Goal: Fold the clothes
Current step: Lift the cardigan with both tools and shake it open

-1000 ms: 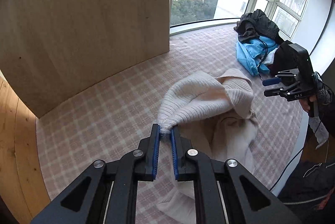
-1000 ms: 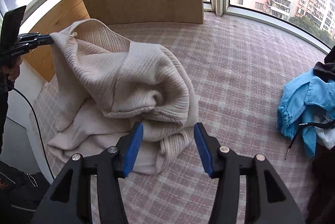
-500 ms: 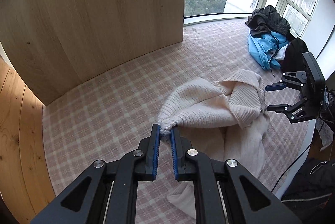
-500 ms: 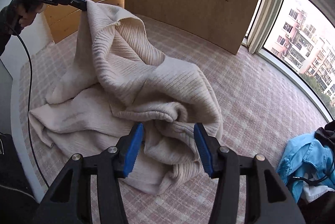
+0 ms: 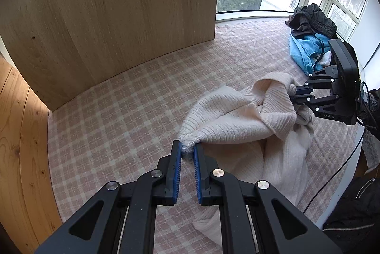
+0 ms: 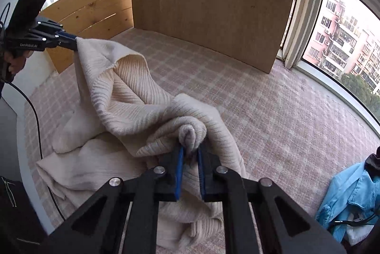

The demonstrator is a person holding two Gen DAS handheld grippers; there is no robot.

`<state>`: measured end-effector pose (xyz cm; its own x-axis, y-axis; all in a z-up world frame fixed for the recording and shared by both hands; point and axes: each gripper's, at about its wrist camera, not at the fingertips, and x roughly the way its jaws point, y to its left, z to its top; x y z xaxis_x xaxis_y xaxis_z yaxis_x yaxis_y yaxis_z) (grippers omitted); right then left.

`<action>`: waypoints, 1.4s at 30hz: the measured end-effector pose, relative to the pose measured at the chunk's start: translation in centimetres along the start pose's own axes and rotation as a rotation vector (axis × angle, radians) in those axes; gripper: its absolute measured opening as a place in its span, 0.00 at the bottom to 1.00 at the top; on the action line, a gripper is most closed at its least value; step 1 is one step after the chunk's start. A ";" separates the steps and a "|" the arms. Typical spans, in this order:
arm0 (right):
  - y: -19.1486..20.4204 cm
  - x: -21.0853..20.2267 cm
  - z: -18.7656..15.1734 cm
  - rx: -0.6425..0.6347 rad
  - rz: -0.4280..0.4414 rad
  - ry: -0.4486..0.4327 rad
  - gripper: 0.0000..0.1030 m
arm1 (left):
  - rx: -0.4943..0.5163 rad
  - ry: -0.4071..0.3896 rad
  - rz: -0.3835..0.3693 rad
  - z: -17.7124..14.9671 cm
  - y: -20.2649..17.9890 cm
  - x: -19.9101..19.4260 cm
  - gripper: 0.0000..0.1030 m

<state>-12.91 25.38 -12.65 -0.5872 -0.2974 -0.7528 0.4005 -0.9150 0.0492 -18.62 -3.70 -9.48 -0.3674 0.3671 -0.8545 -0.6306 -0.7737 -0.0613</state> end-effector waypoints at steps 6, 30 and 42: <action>-3.0 -15.8 4.4 0.140 -0.042 -0.261 0.10 | 0.004 -0.148 0.029 1.2 -1.7 -8.0 0.08; 10.8 -45.2 9.4 -0.167 -0.312 -0.570 0.10 | 0.191 -0.597 0.352 2.6 -11.1 -40.7 0.08; -0.9 -23.5 11.4 -0.055 -0.322 -0.230 0.10 | 0.181 -0.401 0.318 5.9 -7.2 -28.4 0.08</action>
